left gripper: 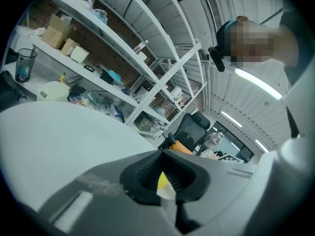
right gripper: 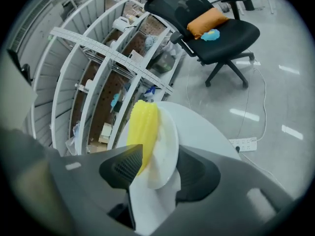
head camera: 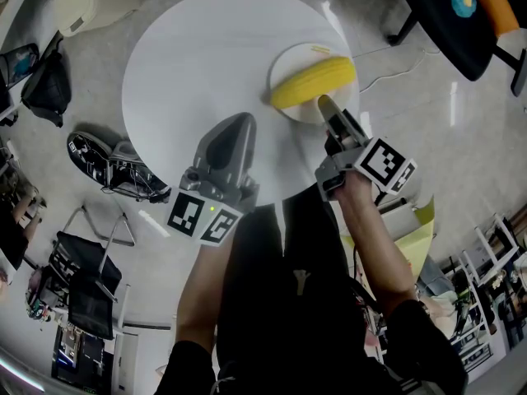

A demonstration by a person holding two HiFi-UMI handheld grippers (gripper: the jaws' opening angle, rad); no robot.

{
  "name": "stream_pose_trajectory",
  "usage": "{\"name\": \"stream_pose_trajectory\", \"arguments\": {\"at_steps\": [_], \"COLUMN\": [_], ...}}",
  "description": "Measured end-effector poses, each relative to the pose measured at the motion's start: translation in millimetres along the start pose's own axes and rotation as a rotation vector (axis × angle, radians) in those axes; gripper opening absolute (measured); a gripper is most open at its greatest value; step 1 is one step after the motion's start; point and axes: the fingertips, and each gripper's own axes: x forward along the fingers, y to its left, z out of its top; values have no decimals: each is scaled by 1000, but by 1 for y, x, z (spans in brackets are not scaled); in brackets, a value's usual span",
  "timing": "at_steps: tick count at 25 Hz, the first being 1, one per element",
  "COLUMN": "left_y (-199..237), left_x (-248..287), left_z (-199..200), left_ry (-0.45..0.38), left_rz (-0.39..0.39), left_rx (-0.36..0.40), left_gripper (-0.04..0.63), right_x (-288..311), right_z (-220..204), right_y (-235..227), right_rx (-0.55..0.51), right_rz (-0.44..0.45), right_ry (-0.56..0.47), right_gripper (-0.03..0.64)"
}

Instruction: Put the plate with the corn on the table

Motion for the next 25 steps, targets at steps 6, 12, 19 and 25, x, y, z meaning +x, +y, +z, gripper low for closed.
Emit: {"name": "stream_pose_trajectory", "arguments": {"at_steps": [6, 12, 19, 25], "left_y": [3, 3, 4, 3], "left_x": [0, 0, -2, -5], "left_z": [-3, -5, -6, -10], "left_ry": [3, 11, 8, 8], "left_rz": [1, 2, 1, -3], "left_rx": [-8, 14, 15, 7], "left_gripper": [3, 3, 3, 3], "right_x": [5, 5, 4, -2], "right_z": [2, 1, 0, 3], "right_y": [8, 8, 7, 1], "right_rx": [-146, -210, -323, -385], "right_rz": [11, -10, -48, -78], "right_ry": [8, 4, 2, -11], "right_gripper": [212, 214, 239, 264]}}
